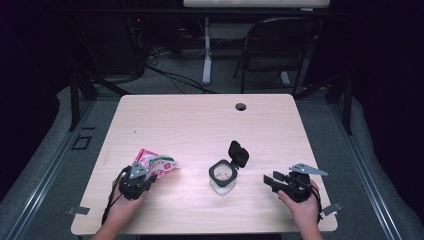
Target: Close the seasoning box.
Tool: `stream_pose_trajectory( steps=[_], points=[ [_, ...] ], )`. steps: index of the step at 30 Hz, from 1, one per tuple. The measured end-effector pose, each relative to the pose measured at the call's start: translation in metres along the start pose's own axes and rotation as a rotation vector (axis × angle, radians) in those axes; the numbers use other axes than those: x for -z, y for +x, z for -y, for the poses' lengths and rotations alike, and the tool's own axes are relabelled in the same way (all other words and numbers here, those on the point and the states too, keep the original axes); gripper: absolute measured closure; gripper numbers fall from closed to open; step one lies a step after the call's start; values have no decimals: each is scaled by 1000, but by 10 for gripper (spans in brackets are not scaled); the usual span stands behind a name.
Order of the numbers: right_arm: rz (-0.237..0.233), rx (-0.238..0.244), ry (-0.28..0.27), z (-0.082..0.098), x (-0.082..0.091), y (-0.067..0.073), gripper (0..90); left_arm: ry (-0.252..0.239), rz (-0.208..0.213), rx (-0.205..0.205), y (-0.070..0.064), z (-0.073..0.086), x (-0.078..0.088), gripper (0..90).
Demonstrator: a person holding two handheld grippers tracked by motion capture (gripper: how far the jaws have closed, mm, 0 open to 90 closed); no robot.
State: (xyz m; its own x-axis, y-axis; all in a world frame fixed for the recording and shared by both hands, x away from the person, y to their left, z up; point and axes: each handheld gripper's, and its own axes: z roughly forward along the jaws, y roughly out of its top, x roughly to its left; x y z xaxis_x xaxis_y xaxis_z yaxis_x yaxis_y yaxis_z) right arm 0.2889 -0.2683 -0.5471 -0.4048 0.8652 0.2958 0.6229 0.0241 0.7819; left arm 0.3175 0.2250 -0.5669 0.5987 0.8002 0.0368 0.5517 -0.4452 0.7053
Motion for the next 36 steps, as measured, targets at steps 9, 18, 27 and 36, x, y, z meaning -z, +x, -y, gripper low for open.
stream_pose_trajectory(
  steps=[9, 18, 27, 36],
  points=[
    [12, 1, -12, 0, 3, 1, 505, -28, -12, 19, 3, -3, 8, 900],
    [14, 2, -12, 0, 3, 0, 505, -96, -32, 59, 15, -7, 26, 900],
    [19, -2, -24, -1, 3, 3, 504, -140, -45, 119, 36, -12, 43, 900],
    [7, 9, -20, -1, 1, 3, 504, -180, -110, 130, 51, -31, 59, 900]
  ],
)
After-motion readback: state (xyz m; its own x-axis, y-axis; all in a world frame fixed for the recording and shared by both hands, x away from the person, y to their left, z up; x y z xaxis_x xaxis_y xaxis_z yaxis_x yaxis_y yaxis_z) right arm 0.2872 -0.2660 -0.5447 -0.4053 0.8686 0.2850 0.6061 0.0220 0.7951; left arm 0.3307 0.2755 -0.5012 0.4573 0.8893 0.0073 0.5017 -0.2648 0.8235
